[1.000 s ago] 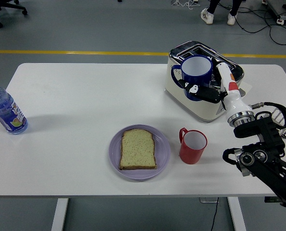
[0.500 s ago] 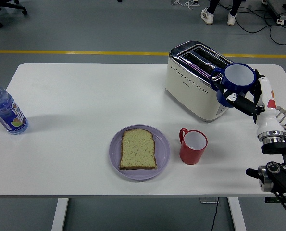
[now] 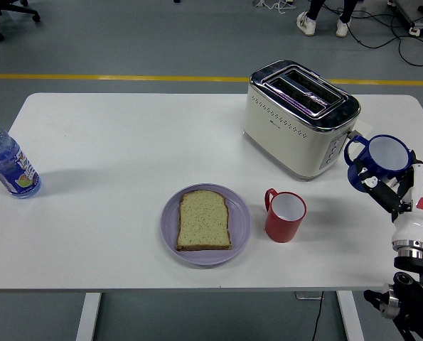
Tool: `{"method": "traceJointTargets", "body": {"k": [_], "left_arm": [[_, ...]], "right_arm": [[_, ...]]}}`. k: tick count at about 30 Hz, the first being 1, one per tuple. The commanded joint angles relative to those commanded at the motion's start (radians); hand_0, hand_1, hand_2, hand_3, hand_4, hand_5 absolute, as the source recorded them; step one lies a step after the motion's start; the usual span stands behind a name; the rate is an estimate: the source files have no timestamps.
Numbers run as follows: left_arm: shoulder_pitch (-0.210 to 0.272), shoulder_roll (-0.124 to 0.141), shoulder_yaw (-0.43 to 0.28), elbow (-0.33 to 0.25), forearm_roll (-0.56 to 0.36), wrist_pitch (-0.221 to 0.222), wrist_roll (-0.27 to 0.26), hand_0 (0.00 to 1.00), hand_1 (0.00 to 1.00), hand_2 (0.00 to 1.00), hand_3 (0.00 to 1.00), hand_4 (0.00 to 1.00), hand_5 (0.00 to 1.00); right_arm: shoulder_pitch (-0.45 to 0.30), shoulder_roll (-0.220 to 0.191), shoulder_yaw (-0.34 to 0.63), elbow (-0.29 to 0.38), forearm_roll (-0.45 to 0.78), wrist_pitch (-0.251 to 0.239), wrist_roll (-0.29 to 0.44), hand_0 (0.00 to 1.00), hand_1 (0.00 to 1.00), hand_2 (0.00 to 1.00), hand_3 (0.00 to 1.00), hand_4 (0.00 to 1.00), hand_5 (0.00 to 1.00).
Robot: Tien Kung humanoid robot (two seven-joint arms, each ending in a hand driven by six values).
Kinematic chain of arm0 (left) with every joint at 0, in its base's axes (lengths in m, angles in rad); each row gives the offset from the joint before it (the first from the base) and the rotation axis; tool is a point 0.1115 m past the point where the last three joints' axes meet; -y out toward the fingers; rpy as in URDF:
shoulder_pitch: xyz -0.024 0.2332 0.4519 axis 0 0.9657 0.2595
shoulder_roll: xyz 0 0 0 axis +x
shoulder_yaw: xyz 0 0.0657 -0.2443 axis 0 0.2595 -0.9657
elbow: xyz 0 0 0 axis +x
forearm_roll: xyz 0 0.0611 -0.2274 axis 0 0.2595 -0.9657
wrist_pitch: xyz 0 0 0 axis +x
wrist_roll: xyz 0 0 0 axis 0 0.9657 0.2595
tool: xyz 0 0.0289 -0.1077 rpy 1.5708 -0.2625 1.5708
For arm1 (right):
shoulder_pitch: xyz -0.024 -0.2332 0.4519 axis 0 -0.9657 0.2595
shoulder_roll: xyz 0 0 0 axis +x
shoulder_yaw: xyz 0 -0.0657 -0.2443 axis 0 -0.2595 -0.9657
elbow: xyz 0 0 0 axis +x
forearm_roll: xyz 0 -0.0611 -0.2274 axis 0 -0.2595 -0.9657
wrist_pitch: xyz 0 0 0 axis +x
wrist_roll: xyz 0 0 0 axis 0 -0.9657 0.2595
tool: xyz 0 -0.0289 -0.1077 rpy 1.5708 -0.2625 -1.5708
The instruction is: Pick up the cup,pour liquid into bread,place the cup on the desk
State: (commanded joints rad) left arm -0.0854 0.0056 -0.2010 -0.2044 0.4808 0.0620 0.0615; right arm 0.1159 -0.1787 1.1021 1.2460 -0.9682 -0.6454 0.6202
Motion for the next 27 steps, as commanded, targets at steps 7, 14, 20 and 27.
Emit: {"method": "traceJointTargets", "body": {"k": [7,14,20,27], "left_arm": [[-0.001,0.000,0.001,0.000,-0.001,-0.001,0.000,0.635,0.646,0.657,0.552,0.324,0.834],[-0.001,0.000,0.003,0.000,-0.001,-0.001,0.000,0.635,0.646,0.657,0.553,0.324,0.835],[-0.001,-0.001,0.004,0.000,-0.003,0.000,0.000,0.635,0.646,0.657,0.553,0.324,0.833],[-0.001,-0.002,0.006,0.000,-0.004,-0.001,0.000,0.635,0.646,0.657,0.554,0.324,0.833]], "right_arm": [[-0.021,0.010,-0.024,-0.074,-0.008,0.000,0.025,0.501,0.403,0.520,0.563,0.474,0.002],[-0.016,0.021,-0.069,-0.155,0.020,0.000,0.025,0.505,0.403,0.520,0.562,0.471,0.002],[0.006,0.029,-0.087,-0.221,0.080,0.000,0.025,0.505,0.403,0.520,0.562,0.468,0.002],[0.022,0.035,-0.120,-0.282,0.124,0.000,0.025,0.492,0.405,0.521,0.567,0.465,0.002]]}}
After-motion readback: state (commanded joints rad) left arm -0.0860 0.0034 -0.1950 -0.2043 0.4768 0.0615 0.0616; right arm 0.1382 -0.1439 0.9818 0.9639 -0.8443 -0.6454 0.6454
